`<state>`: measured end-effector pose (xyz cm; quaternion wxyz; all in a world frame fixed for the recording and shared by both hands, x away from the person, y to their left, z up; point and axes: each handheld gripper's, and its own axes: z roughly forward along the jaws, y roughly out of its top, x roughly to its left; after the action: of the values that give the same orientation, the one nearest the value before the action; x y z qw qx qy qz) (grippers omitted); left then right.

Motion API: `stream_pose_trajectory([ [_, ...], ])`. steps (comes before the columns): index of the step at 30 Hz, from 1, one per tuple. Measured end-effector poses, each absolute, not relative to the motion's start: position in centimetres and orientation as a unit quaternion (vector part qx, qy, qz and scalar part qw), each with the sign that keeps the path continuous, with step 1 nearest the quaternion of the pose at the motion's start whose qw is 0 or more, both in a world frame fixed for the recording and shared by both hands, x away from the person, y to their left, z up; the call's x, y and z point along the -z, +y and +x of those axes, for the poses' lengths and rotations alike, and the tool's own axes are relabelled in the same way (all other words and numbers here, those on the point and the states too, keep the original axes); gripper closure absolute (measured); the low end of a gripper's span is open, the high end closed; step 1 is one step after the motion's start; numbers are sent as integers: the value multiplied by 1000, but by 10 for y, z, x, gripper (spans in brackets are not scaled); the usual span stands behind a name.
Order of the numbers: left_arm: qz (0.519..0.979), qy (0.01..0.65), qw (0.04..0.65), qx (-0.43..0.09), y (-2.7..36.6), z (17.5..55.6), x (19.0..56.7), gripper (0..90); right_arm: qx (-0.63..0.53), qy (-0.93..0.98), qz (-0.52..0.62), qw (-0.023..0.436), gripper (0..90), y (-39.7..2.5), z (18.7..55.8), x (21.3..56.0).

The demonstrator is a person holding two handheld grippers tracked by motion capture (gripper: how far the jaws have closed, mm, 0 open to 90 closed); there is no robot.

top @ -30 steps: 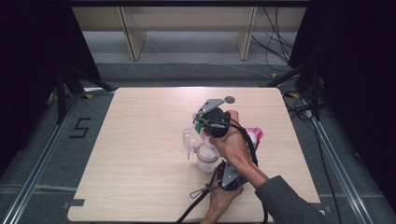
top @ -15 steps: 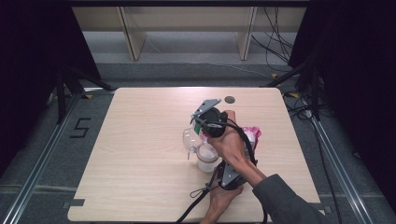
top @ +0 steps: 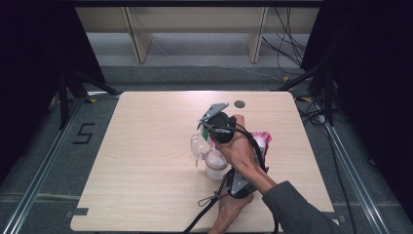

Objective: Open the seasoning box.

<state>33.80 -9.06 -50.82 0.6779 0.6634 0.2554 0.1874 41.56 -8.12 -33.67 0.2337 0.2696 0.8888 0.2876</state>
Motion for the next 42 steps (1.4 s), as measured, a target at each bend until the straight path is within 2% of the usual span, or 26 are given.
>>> stream_pose_trajectory([
  [14, 657, 262, 680, -192, -92, 337, 509, 748, -277, 892, 264, 239, 900, -76, 415, 342],
  [19, 662, 259, 677, -192, -91, 337, 510, 749, -281, 890, 268, 239, 900, -77, 416, 341],
  [21, 675, 230, 672, -200, -88, 340, 509, 749, -281, 892, 270, 231, 900, -78, 417, 341],
  [42, 674, 231, 673, -198, -88, 340, 508, 750, -280, 889, 279, 232, 900, -77, 416, 340],
])
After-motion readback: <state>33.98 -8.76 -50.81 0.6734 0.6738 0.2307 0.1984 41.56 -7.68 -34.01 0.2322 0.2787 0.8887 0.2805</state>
